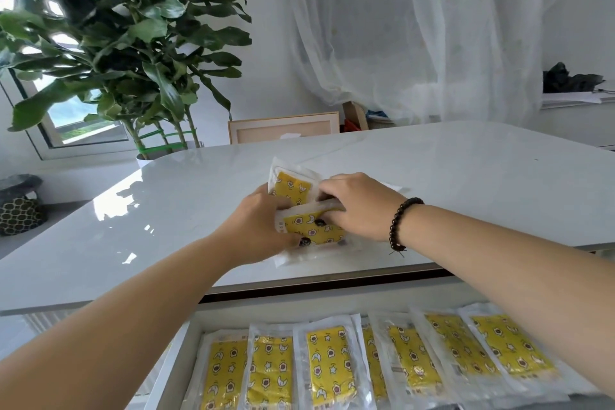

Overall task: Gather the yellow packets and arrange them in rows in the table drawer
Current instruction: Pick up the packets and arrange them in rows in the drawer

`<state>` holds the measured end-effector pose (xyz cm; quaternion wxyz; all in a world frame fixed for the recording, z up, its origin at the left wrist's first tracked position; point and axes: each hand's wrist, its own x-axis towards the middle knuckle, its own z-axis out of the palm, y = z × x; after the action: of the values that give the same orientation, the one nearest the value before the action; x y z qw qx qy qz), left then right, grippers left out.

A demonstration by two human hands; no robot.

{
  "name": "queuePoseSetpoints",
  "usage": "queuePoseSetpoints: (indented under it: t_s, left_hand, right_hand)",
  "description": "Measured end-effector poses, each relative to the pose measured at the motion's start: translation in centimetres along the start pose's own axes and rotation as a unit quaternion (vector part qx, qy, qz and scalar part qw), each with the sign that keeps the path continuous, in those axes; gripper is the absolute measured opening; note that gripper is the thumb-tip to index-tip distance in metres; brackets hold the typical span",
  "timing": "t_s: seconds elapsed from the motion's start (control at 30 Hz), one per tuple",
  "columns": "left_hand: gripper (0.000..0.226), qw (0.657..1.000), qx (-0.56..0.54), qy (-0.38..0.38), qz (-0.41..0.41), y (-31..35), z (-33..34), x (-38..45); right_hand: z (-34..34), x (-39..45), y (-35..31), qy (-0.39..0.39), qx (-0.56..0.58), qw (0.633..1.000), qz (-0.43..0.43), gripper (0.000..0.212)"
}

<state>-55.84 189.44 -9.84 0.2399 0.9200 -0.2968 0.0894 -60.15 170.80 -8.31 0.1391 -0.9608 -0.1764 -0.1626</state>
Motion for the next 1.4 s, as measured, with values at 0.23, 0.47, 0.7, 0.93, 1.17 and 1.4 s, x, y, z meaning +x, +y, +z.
queuePoseSetpoints:
  t_s: [0.23,0.47,0.7,0.93,1.17,1.4]
  left_hand:
    - [0.029,0.998,-0.053,0.016,-0.039,-0.1,0.4,-0.4]
    - [0.024,1.000,0.019,0.010,0.017,1.3,-0.1,-1.1]
    - [0.023,0.997,0.038,-0.033,0.065,4.6,-2.7,-3.5]
    - [0.022,0.993,0.091,-0.040,0.070,6.4,-4.1,-8.2]
    - [0.027,0.993,0.105,-0.053,-0.004,4.9,-4.9,-10.8]
    - [0.025,0.986,0.123,-0.114,-0.003,3.6,-4.4,-11.4]
  right_hand:
    - [0.6,-0.3,-1.0,-0.030,-0.164,0.985,-0.035,0.024]
    - [0.7,-1.1,-1.7,-0.080,-0.172,0.982,-0.008,0.024]
    - [-3.3,-3.9,-5.0,-0.169,-0.115,0.978,0.049,0.025]
    - [-3.4,-7.6,-7.3,-0.261,-0.089,0.957,0.089,0.006]
    - [0.1,-11.0,-3.9,-0.315,-0.078,0.908,0.265,0.037]
    - [3.9,-11.9,-2.8,-0.390,-0.079,0.859,0.323,0.047]
